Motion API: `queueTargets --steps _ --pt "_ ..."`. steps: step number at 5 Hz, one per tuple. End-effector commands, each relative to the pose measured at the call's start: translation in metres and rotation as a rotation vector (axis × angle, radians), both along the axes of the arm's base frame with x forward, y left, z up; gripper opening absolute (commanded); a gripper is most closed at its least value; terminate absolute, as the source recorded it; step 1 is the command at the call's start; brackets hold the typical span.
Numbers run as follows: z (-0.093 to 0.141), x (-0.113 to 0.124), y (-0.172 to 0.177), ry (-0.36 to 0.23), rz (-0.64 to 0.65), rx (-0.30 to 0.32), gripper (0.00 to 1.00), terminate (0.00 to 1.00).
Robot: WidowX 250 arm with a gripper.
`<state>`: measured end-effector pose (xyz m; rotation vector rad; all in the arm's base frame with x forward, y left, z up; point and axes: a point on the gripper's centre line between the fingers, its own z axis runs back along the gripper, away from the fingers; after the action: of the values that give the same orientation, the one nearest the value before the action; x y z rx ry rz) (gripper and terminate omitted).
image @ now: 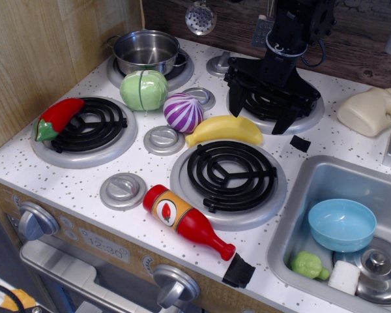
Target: Put pepper in pan
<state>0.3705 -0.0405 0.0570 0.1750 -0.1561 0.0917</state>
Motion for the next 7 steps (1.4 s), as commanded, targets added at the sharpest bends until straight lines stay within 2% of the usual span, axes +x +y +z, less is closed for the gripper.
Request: queueTargets --steps 1,3,4,5,6,7 --pt "0.000 0.000 0.000 0.000 0.000 0.000 1.00 0.00" --pt "0.042 -0.021 0.057 0.098 -0.039 0.170 1.00 0.00" --pt "0.055 -0.045 0.095 0.122 -0.035 0.249 1.00 0.00" --pt "0.059 -0.065 0.139 0.122 -0.054 0.274 1.00 0.00" --pt "0.053 -0.081 0.181 0.116 -0.082 0.256 1.00 0.00" --pt "0.045 -0.093 0.207 0.086 -0.101 0.209 1.00 0.00"
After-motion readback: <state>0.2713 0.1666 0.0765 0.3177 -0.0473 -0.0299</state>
